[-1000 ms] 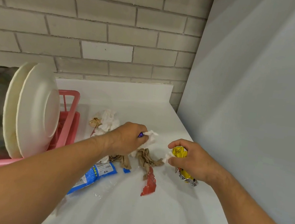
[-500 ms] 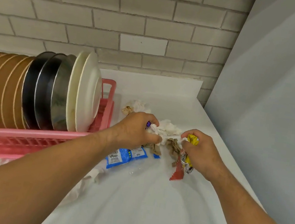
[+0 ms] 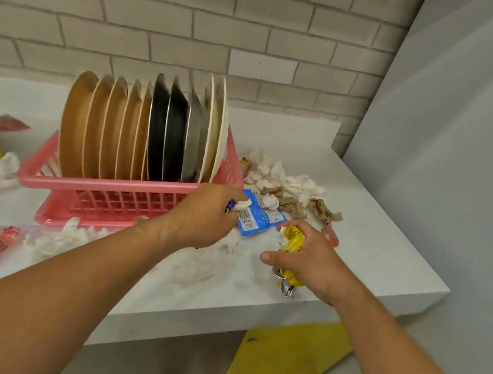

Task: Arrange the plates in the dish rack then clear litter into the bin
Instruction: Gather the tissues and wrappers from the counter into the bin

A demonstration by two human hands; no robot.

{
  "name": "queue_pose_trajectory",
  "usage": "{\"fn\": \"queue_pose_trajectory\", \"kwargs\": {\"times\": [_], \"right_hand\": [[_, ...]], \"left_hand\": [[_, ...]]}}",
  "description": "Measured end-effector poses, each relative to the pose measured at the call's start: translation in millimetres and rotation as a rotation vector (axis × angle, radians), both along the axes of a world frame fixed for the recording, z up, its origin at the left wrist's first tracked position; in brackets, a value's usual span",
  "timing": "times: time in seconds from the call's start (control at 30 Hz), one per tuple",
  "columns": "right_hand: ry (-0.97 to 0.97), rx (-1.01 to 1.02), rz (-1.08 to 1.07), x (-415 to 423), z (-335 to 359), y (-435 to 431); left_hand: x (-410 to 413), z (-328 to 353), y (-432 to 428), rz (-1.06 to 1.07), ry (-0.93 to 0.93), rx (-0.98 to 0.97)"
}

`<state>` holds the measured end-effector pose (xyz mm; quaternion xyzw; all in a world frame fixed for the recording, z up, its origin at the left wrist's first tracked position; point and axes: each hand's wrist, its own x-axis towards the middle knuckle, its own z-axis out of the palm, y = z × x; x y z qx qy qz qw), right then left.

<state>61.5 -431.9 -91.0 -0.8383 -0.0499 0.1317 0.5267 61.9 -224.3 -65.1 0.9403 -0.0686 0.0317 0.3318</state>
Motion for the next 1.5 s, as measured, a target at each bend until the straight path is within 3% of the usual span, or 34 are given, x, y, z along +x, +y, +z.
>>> {"fn": "queue_pose_trajectory", "kwargs": {"times": [0.23, 0.4, 0.6, 0.77, 0.97, 1.2, 1.37, 1.5], "right_hand": [[-0.131, -0.174, -0.092, -80, -26, 62], [-0.180, -0.209, -0.124, -117, -52, 84], [-0.138, -0.213, -0.148, -150, -103, 84], [-0.009, -0.239, -0.232, -179, -197, 68], [0.074, -0.321, -0.412, -193, -350, 40], [0.165, -0.206, -0.652, -166, -505, 28], [0.139, -0.189, -0.633, -143, -594, 18], [-0.013, -0.254, -0.421, -134, -642, 11]], "left_hand": [[-77, -14, 58, -0.104, 0.102, -0.023], [-112, -40, 74, -0.144, -0.013, 0.111], [-155, -101, 72, -0.292, -0.026, 0.208], [-186, -201, 58, -0.279, 0.143, 0.186], [-207, -368, 47, -0.237, 0.429, 0.063], [-189, -545, 32, -0.212, 0.518, 0.014], [-151, -644, 11, -0.267, 0.469, 0.203], [-127, -721, -6, -0.296, 0.571, 0.299]]}}
